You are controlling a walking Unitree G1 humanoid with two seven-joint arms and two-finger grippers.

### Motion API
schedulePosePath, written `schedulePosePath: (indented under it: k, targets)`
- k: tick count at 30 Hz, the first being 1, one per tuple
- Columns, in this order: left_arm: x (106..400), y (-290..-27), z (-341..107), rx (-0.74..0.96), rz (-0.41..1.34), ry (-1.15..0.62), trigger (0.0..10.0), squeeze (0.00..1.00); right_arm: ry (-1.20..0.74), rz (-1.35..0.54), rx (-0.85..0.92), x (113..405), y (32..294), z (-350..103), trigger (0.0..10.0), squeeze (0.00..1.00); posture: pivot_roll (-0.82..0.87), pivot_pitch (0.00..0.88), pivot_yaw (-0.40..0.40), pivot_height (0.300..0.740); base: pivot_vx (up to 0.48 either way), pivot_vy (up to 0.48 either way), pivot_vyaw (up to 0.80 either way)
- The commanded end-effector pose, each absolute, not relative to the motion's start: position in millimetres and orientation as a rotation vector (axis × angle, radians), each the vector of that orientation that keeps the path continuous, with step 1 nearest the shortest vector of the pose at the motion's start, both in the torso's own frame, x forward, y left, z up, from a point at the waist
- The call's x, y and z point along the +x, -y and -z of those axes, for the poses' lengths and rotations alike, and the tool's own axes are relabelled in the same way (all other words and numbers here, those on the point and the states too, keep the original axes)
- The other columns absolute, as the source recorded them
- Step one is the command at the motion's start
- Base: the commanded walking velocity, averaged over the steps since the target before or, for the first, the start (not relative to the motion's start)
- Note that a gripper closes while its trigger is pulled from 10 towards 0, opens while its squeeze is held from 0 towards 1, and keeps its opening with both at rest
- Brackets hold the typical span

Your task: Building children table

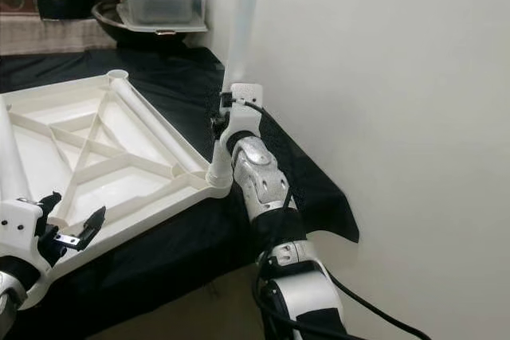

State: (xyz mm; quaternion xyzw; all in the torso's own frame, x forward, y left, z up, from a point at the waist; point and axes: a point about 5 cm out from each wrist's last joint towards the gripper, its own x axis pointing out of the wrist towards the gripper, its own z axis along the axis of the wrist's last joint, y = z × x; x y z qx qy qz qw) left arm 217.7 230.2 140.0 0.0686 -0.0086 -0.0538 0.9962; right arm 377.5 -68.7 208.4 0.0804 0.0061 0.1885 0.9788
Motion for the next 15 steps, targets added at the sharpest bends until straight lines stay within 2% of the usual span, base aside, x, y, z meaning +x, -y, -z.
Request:
schedulePosePath:
  k: [1, 2, 3, 5, 8, 12, 15]
  targets:
    - [218.3, -226.7, -137.3, 0.147, 0.133, 0.011, 10.0, 0.0, 0.024, -0.471, 0.174, 375.7, 72.7, -221.0, 10.0, 1.0, 0.12, 0.0, -0.113, 0.74, 0.0, 0.0, 0.0]
    - [218.5, -225.9, -137.2, 0.145, 0.137, 0.011, 10.0, 0.0, 0.05, -0.559, 0.132, 376.3, 77.8, -228.8, 10.0, 0.0, 0.12, 0.0, -0.113, 0.74, 0.0, 0.0, 0.0]
    - [218.5, -225.9, -137.2, 0.145, 0.137, 0.011, 10.0, 0.0, 0.05, -0.559, 0.132, 376.3, 77.8, -228.8, 10.0, 0.0, 0.12, 0.0, -0.113, 0.74, 0.0, 0.0, 0.0]
    - [219.2, -225.4, -137.3, 0.144, 0.142, 0.011, 10.0, 0.0, 0.098, -0.746, 0.088, 376.8, 86.7, -240.5, 10.0, 0.0, 0.12, 0.0, -0.115, 0.74, 0.0, 0.0, 0.0]
    - [220.4, -225.6, -137.4, 0.144, 0.143, 0.013, 10.0, 0.0, 0.089, -0.911, -0.037, 380.3, 100.2, -237.7, 10.0, 0.0, 0.12, 0.0, -0.116, 0.74, 0.0, 0.0, 0.0]
    - [221.2, -224.5, -135.7, 0.143, 0.144, 0.01, 10.0, 0.0, 0.023, -1.004, -0.15, 382.4, 109.9, -222.2, 10.0, 0.0, 0.13, 0.0, -0.121, 0.74, 0.0, 0.0, 0.0]
    - [222.1, -223.4, -135.2, 0.142, 0.148, 0.011, 10.0, 0.0, -0.004, -1.029, -0.156, 385.0, 111.1, -217.8, 10.0, 0.0, 0.13, 0.0, -0.123, 0.74, 0.0, 0.0, 0.0]
